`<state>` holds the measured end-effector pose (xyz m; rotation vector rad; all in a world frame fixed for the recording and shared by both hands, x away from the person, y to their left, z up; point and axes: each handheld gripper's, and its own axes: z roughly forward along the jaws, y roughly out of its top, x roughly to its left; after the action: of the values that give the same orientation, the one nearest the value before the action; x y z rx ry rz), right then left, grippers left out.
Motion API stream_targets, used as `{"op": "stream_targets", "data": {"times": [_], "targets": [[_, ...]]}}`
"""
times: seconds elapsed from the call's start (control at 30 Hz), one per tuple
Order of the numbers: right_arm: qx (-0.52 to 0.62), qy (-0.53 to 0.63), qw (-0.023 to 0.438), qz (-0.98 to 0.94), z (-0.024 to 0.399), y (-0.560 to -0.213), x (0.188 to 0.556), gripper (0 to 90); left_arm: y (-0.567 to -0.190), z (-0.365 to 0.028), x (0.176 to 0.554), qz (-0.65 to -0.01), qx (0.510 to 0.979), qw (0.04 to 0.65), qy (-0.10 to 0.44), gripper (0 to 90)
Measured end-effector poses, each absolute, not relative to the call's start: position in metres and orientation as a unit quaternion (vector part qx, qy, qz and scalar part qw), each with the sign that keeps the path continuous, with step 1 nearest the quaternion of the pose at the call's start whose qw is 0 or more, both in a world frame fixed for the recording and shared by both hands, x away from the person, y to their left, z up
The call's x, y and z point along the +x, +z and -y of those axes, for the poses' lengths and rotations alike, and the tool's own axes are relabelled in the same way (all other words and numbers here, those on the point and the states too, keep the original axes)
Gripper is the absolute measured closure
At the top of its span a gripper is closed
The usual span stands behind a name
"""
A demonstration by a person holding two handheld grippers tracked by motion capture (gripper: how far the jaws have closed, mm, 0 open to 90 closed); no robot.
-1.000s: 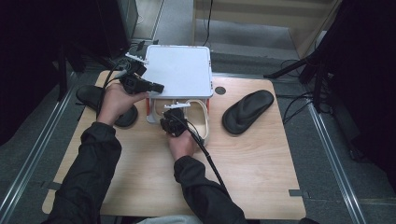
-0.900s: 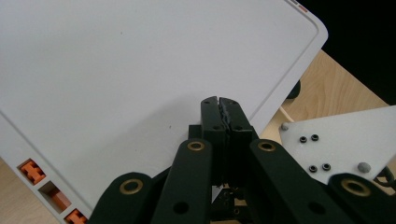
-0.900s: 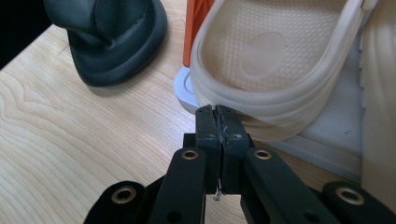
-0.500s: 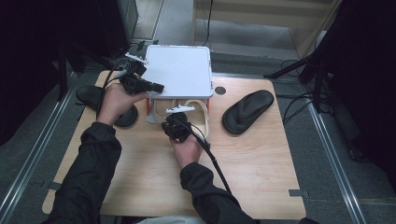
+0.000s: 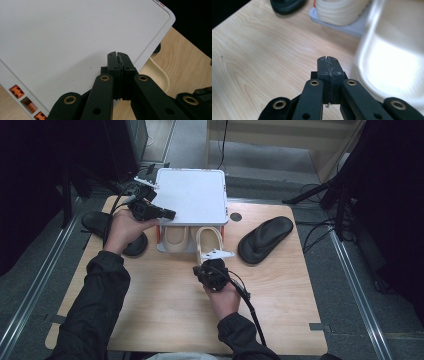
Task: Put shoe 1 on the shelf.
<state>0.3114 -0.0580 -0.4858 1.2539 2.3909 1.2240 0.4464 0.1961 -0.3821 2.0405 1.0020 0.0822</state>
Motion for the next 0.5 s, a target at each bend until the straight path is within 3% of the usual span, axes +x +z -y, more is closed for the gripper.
{"op": "stream_targets", "data": {"times": [0.5], "targets": [[0.458, 0.398, 0.084, -0.791, 0.117, -0.498, 0.295, 90.0, -0.382, -0.198, 0.446, -0.401, 0.813, 0.42, 0.04, 90.0]]}}
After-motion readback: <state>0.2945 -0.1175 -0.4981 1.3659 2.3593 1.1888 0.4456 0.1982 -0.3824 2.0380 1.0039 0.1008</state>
